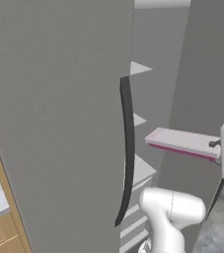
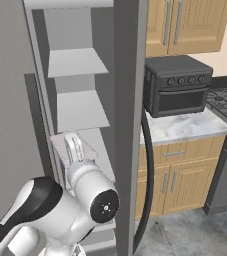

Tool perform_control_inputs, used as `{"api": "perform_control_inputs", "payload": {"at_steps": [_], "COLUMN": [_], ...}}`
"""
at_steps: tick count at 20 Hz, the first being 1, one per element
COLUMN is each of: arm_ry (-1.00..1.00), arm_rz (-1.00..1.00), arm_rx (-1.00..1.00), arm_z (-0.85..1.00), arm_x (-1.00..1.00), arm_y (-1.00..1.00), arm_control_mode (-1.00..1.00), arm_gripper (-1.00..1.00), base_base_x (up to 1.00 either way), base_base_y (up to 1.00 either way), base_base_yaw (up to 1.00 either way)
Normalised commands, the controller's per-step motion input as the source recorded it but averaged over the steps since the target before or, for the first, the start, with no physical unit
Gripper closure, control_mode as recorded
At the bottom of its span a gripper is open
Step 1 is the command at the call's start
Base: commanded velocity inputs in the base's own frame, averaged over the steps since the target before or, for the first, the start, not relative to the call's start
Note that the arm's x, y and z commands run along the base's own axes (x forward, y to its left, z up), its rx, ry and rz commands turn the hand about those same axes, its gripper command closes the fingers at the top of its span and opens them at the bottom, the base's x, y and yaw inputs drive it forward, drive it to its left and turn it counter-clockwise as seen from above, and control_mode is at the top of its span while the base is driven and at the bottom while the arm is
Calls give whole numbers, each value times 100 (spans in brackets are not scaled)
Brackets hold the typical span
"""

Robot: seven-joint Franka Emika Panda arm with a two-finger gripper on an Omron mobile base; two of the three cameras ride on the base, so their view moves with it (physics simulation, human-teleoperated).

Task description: The ice cube tray has been filled with water. Take the tray and place it in the freezer to make ice. Close the freezer door after placing the tray.

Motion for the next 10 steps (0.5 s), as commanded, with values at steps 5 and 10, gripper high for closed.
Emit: {"api": "perform_control_inputs", "payload": {"at_steps": [5, 10], "arm_ry": [-7, -1], "arm_rz": [-12, -12], "arm_rx": [0, 0], "arm_z": [23, 36], "arm_x": [-24, -12], "arm_y": [-5, -8], "arm_control_mode": [-100, -100], "arm_gripper": [100, 100], "base_base_x": [0, 0], "base_base_y": [0, 0], "base_base_yaw": [0, 0]}}
